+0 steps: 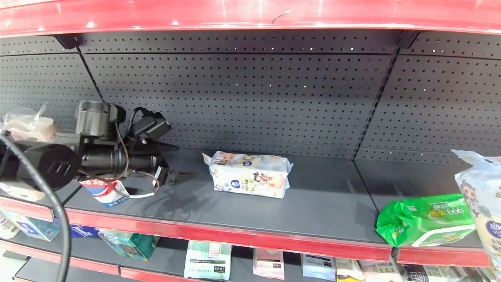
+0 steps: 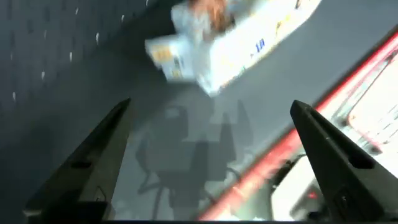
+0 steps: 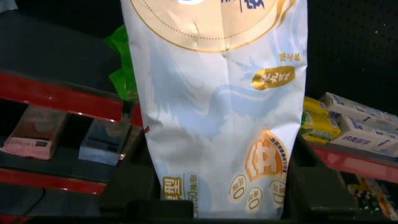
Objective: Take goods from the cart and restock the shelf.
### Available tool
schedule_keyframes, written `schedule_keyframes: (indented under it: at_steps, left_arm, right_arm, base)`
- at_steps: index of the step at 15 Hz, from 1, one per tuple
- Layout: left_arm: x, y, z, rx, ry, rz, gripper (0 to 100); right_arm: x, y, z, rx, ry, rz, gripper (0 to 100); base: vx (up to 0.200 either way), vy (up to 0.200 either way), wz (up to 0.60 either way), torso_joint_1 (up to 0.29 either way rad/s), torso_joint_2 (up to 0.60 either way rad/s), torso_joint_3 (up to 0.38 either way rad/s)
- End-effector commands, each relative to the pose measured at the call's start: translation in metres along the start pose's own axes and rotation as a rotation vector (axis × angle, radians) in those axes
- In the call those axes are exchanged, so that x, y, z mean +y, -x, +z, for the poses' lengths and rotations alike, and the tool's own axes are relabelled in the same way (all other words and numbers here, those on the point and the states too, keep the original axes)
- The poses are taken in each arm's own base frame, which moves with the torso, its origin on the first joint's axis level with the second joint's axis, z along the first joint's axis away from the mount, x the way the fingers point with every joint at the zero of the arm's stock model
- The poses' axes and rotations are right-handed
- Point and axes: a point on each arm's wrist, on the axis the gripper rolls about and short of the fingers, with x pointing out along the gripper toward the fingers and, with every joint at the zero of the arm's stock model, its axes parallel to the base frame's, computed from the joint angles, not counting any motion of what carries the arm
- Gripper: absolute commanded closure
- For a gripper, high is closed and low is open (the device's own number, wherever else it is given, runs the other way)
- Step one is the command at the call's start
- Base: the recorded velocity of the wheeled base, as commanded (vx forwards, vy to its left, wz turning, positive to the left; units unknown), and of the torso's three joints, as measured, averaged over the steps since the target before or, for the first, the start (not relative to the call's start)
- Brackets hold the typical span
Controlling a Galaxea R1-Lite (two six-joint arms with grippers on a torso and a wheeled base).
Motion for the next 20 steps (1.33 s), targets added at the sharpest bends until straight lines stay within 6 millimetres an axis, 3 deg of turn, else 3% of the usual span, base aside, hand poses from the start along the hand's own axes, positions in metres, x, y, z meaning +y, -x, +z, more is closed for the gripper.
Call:
schedule_keyframes:
  at_steps: [1, 4, 10, 19, 20]
  left_arm:
    - [0.009, -0.023, -0.003, 0.020, -0.009, -0.030, 0]
    - [0.005, -0.034, -0.010, 0.061, -0.063, -0.110, 0]
    - [0.028, -0.066, -0.007, 0.054, -0.157, -0.131, 0]
    - [0.023, -0.095, 0.012, 0.067, -0.214, -0.214, 0]
    - [0.020, -0.106, 0.017, 0.055, -0.232, -0.226, 0]
  right_arm:
    - [0.000, 0.000, 0.000, -0.002, 0.002, -0.001, 100]
    - [0.000, 0.001, 0.000, -0.010, 0.014, -0.006, 100]
    - [0.002, 0.004, -0.006, -0.015, 0.030, -0.015, 100]
    - [0.002, 0.004, -0.006, -0.014, 0.046, -0.013, 100]
    - [0.002, 0.004, -0.006, -0.015, 0.047, -0.013, 100]
  base:
    - [0.000, 0.000, 0.00, 0.000, 0.00, 0.000]
    - [0.000, 0.000, 0.00, 0.000, 0.00, 0.000]
    - [0.000, 0.000, 0.00, 0.000, 0.00, 0.000]
    - [0.000, 0.000, 0.00, 0.000, 0.00, 0.000]
    - [0.000, 0.000, 0.00, 0.000, 0.00, 0.000]
